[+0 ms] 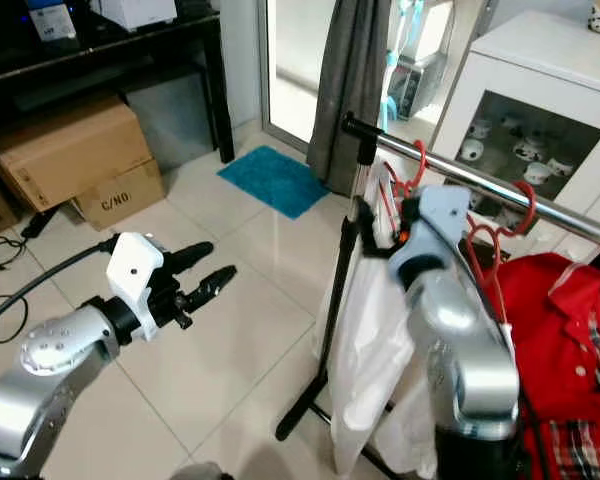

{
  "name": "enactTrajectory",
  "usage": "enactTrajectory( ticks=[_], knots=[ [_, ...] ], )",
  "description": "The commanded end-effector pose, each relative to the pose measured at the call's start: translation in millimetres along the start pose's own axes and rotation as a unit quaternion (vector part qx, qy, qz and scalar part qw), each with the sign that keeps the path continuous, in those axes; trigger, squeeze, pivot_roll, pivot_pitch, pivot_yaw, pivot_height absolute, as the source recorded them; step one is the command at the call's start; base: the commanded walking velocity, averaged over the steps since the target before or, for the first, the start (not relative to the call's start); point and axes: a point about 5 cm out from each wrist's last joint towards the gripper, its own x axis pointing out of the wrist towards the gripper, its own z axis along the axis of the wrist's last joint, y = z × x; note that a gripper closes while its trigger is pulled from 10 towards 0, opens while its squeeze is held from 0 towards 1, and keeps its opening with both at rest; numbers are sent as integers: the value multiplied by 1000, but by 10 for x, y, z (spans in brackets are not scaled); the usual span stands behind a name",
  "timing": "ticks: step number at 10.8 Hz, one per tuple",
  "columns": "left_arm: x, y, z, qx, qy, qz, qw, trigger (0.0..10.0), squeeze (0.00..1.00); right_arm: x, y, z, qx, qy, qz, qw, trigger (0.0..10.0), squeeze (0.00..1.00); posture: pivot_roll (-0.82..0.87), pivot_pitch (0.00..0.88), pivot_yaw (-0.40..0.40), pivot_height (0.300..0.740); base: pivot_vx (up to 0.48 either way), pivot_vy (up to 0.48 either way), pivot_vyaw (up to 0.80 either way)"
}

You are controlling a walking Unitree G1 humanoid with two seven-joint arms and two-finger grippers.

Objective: Hang hanger

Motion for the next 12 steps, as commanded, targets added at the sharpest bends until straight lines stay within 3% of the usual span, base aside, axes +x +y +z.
enactTrajectory(
  ticks=[1, 3, 4, 5, 6, 7, 8, 12],
  knots=[
    [18, -10, 14, 1, 3, -18, 1000, 10000, 0, 14, -42, -13, 1, 13, -9, 1000, 10000, 1000, 97, 12, 20, 740, 0, 0, 0],
    [-13, -77, 0, 13, 26, -83, 996, 10000, 0, 230, -166, 77, -29, 39, -23, 999, 10000, 1000, 100, 3, 8, 740, 0, 0, 0],
    [-19, -81, 9, 10, 25, -89, 996, 10000, 0, 295, -191, 107, -12, 53, -19, 998, 10000, 1000, 100, 10, 4, 740, 0, 0, 0],
    [-19, -90, 13, 10, 25, -96, 995, 10000, 0, 355, -201, 128, 19, 57, -9, 998, 10000, 294, 99, 17, 3, 740, 0, 0, 0],
    [-35, -100, -1, 15, 37, -109, 993, 10000, 0, 470, -294, 122, 10, 89, 0, 996, 10000, 0, 93, 26, 3, 740, 0, 0, 0],
    [-47, -112, -6, 14, 41, -118, 992, 10000, 0, 513, -354, 143, 2, 109, 4, 994, 4627, 0, 84, 31, 4, 740, 0, 0, 0],
    [-49, -126, -16, 12, 43, -121, 992, 10000, 0, 531, -405, 184, 5, 115, 4, 993, 0, 0, 84, 31, 4, 740, 0, 0, 0],
    [-27, -115, -30, 17, 51, -124, 991, 10000, 0, 578, -480, 141, -3, 134, 12, 991, 0, 0, 90, 22, 3, 740, 0, 0, 0]
  ],
)
